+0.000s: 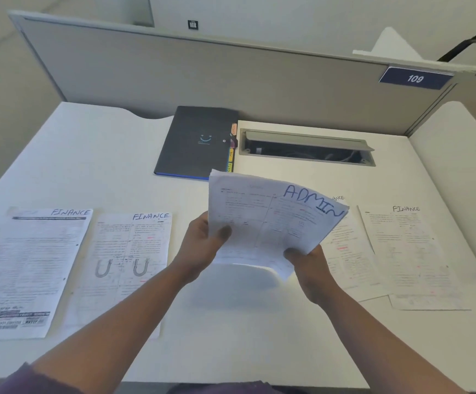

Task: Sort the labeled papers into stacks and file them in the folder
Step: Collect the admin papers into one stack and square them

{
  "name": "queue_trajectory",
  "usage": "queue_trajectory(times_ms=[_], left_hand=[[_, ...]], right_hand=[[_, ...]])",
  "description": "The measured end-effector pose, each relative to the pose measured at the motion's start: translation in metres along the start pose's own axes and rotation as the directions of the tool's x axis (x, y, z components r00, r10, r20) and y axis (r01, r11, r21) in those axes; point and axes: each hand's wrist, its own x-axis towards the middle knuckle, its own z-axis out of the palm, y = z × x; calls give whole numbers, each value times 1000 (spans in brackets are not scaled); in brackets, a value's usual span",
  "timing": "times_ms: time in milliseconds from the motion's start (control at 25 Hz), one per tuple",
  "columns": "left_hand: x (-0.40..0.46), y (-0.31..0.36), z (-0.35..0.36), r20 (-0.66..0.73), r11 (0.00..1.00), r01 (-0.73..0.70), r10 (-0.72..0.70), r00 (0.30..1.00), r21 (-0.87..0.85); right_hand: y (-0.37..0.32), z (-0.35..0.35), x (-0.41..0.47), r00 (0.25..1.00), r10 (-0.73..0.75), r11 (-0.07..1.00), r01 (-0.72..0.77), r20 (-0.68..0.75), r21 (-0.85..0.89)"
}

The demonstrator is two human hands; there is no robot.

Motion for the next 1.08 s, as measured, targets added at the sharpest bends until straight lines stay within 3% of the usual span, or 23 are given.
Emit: queue_trajectory(times_ms=[160, 240, 320, 480, 600, 720, 920, 1080], left_hand=[[-1, -12, -6, 43, 989, 93, -98, 994, 112], [4, -14, -12, 19, 989, 120, -122, 992, 81], [9, -13, -15, -47, 986, 162, -163, 986, -30], [15, -16, -17, -210, 938, 217, -278, 938, -270], [15, -17, -12, -205, 869, 204, -323, 924, -451], [8, -16, 2, -188, 816, 190, -340, 921, -545], [-4, -25, 4, -162, 756, 195, -369, 915, -625], [9, -22, -33, -314, 772, 154, -421, 851, -617]], right_hand=[[6, 5, -6, 1000, 26, 1000, -26, -1, -13], [4, 0, 0, 999, 53, 998, -52, 2, -42], [2, -9, 4, 996, 78, 997, -78, 54, 6], [6, -12, 2, 987, 147, 947, -157, 58, 279], [24, 6, -2, 966, 246, 857, -257, 82, 447], [30, 30, -8, 964, 245, 810, -265, 108, 523], [29, 38, -5, 978, 207, 888, -190, 6, 420], [31, 9, -3, 980, 186, 954, -163, -70, 251]])
